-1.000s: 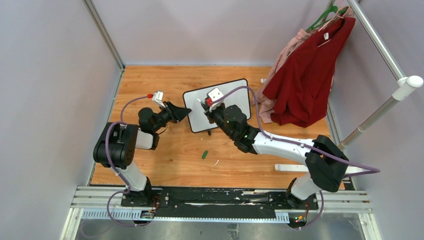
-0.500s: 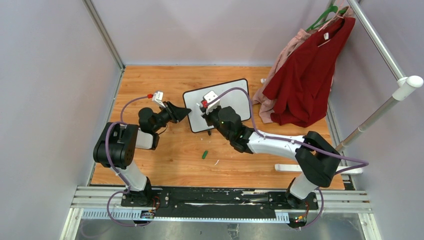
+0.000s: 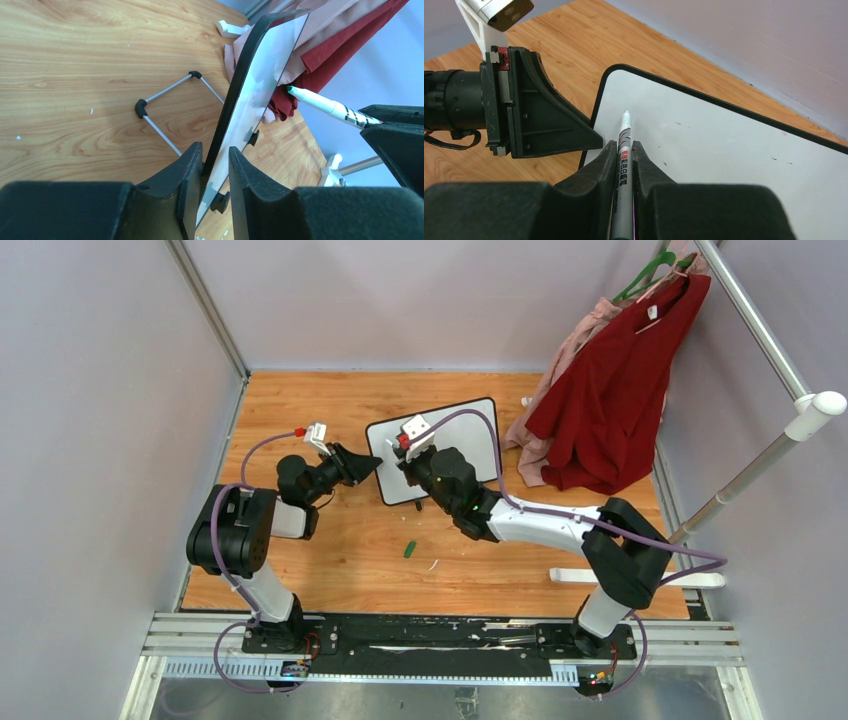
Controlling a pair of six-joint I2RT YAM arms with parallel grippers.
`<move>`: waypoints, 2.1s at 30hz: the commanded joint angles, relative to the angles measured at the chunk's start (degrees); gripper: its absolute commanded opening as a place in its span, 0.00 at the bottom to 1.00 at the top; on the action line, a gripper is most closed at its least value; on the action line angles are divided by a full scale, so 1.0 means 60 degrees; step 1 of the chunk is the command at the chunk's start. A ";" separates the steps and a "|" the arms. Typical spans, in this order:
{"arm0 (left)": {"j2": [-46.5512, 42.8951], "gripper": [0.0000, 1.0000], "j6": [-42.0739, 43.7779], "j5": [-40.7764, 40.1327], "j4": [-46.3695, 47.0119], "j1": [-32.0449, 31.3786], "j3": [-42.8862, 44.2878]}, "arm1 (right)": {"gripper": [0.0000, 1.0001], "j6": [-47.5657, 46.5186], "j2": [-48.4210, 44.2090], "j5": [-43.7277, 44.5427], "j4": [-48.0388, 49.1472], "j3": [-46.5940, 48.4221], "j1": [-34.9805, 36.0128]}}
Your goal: Write a sentence on the whiteboard
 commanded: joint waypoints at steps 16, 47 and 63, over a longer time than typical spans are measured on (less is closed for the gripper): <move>-0.0257 0.30 0.0190 -0.0115 0.0188 -0.0054 -0.0053 | 0.00 0.0081 0.0417 0.0309 0.0516 0.0611 0.0043; -0.0272 0.27 0.0189 -0.0135 0.0216 -0.0059 -0.0053 | 0.00 0.0121 0.0412 0.0433 0.0765 0.0337 0.0007; -0.0265 0.27 0.0212 -0.0144 0.0188 -0.0058 -0.0053 | 0.00 0.0253 0.0403 0.0404 0.0765 0.0188 -0.0049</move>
